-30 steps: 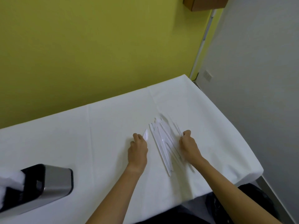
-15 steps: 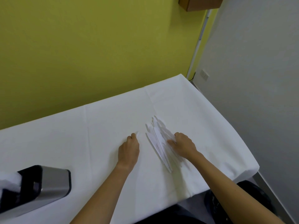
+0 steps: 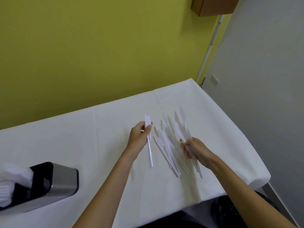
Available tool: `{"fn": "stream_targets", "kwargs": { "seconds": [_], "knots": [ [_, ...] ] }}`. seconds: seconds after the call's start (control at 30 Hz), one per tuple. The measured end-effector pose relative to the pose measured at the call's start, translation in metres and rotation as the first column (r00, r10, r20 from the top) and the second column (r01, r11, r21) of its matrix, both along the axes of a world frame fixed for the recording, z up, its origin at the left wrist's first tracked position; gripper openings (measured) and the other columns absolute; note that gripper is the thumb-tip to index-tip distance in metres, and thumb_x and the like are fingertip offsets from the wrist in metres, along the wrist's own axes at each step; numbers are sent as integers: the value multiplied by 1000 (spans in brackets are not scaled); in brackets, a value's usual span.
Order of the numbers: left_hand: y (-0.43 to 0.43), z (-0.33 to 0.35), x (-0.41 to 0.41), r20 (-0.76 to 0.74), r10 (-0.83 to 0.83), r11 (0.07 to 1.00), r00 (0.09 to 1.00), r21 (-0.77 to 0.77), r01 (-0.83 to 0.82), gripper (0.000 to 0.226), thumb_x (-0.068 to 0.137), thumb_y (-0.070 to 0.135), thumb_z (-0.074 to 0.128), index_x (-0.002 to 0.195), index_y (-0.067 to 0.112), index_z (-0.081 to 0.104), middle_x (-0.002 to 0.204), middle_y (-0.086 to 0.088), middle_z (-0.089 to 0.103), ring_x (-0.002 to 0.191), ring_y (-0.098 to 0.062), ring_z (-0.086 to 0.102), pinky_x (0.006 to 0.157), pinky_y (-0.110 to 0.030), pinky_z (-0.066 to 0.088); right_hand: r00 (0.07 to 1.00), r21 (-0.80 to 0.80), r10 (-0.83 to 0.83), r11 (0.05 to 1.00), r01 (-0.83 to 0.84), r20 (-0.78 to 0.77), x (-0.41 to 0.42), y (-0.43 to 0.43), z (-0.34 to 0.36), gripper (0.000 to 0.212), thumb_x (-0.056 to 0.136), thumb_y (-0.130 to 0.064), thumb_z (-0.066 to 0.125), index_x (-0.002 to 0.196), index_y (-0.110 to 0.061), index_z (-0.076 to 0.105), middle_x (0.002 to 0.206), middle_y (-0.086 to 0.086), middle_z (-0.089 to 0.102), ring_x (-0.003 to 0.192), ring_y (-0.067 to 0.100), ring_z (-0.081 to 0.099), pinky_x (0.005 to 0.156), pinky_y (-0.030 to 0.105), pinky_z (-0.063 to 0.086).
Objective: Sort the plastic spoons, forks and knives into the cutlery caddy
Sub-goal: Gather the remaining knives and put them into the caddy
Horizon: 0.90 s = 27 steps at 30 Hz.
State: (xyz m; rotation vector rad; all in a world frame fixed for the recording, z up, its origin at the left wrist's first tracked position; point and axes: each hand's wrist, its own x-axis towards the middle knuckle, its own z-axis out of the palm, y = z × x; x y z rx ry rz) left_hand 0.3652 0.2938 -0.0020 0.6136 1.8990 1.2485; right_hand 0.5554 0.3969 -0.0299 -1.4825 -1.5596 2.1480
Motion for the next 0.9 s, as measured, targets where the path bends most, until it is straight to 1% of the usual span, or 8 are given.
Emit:
{"fn": "stream_targets", "kwargs": {
  "seconds": [0.13,0.3,0.43,0.53,0.67,0.73,0.83,0.9],
  "knots": [
    [5,13,3,172,18,995,985,94,-35,10,93,9,57,102,5,57,89,-6,62,69,-20,68,59,-24,55,998,-78,-14,997,9,-66,-5,-7,4,14,97,-13,41,90,-8,51,56,-4,37,46,10,28,44,22,24],
    [11,18,5,296,8,996,955,78,-32,10,94,15,59,98,6,61,84,-7,70,71,-22,70,68,-28,56,984,-1,125,992,-126,-124,-9,-20,12,36,100,-28,45,69,-12,51,60,2,43,50,11,41,52,22,39],
    [12,15,10,147,-55,998,988,16,53,13,93,23,59,92,11,64,80,2,65,65,-4,56,60,-12,42,967,-134,32,989,-68,-253,-16,-25,19,36,102,-26,40,101,2,64,92,15,69,80,23,68,75,32,57],
    [13,12,12,159,-1,1000,987,3,0,14,92,21,61,89,7,62,69,2,53,56,-8,43,53,-15,37,953,-179,40,979,-98,-301,-21,-30,22,35,103,-26,37,120,-3,57,110,16,69,96,29,69,86,38,57],
    [15,15,13,216,38,999,976,27,-45,13,91,13,63,82,4,61,65,-3,54,52,-10,48,46,-20,42,955,-162,91,977,-141,-283,-25,-38,26,38,105,-27,30,126,-7,54,112,14,70,92,29,71,77,34,57],
    [15,18,11,211,31,999,977,27,-37,10,90,11,64,85,3,63,67,-4,57,51,-8,53,50,-21,48,954,-138,103,979,-147,-283,-26,-39,28,38,105,-28,29,125,-8,54,108,13,70,77,24,70,68,30,55],
    [16,22,7,204,11,999,979,27,-17,14,87,8,68,96,-1,63,70,-4,60,51,-9,55,50,-22,50,957,-128,97,982,-136,-273,-27,-42,31,33,104,-28,33,105,-6,58,82,6,68,54,17,56,54,27,45],
    [16,25,5,179,-17,1000,984,16,14,19,84,9,71,99,1,62,71,-2,61,51,-10,56,48,-22,48,957,-126,106,981,-144,-270,-27,-43,33,28,102,-29,39,90,-7,51,66,2,56,47,14,44,49,25,39]
  ]
}}
